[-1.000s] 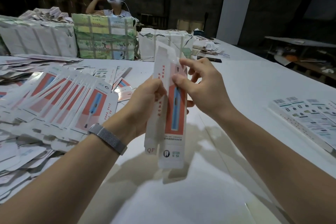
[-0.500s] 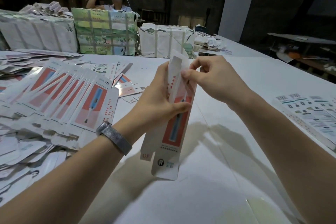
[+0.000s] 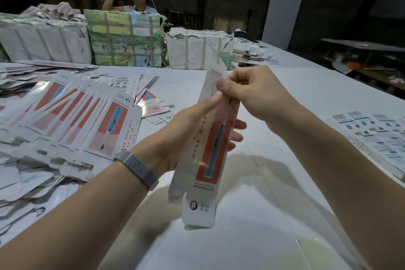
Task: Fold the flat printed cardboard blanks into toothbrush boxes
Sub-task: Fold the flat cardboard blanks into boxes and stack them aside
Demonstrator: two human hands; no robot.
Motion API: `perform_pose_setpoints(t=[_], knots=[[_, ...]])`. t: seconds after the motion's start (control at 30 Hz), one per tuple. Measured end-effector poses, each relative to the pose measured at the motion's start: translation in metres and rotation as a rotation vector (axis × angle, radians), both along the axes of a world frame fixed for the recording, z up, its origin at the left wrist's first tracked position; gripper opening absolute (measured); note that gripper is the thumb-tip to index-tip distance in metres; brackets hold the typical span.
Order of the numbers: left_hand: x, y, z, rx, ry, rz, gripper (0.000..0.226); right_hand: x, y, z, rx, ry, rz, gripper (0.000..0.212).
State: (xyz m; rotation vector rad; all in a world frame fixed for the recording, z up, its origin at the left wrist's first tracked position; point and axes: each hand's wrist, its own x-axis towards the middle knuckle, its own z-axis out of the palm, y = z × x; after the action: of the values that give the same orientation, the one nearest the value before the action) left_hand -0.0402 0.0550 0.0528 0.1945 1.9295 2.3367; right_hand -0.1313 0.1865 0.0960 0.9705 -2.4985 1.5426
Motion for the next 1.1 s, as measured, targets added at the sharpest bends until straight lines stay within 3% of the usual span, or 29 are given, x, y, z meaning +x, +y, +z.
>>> perform_pose_setpoints(t=[0.07,0.13,0.3,0.37,0.47,0.6,0.73,0.83,0.97,1.1], knots=[[0.000,0.001,0.001,-0.009,-0.047,0.025,0.073,0.000,0.003,0.004,0.081,0.025,0.003,0.028],[0.000,0.004,0.001,-0.063,-0.031,0.067,0.081,0.002,0.005,0.009,0.127,0.043,0.011,0.029],[-0.002,0.014,0.004,-0.020,0.089,0.093,0.044,0.007,0.015,0.027,0.100,0.054,0.067,0.027],[-0.004,0.017,0.004,-0.059,0.133,0.136,0.049,0.008,0.015,0.028,0.052,0.023,0.102,0.027],[-0.007,0.017,0.002,0.052,0.169,0.187,0.060,0.012,0.008,0.019,-0.097,0.028,0.110,0.023],[-0.005,0.009,0.000,0.174,0.156,0.176,0.050,0.006,-0.002,0.001,-0.247,0.056,0.047,0.010],[-0.004,0.005,-0.001,0.266,0.126,0.149,0.033,0.013,-0.016,-0.027,-0.291,-0.117,0.197,0.031],[-0.006,0.006,-0.003,0.203,0.151,0.256,0.034,0.021,-0.025,-0.041,-0.428,-0.178,0.253,0.044],[-0.013,0.017,-0.005,0.174,0.215,0.516,0.061,0.024,-0.031,-0.048,-0.580,-0.307,0.296,0.046],[-0.015,0.010,-0.005,-0.077,0.307,0.752,0.062,0.023,-0.031,-0.048,-0.742,-0.452,0.368,0.049]])
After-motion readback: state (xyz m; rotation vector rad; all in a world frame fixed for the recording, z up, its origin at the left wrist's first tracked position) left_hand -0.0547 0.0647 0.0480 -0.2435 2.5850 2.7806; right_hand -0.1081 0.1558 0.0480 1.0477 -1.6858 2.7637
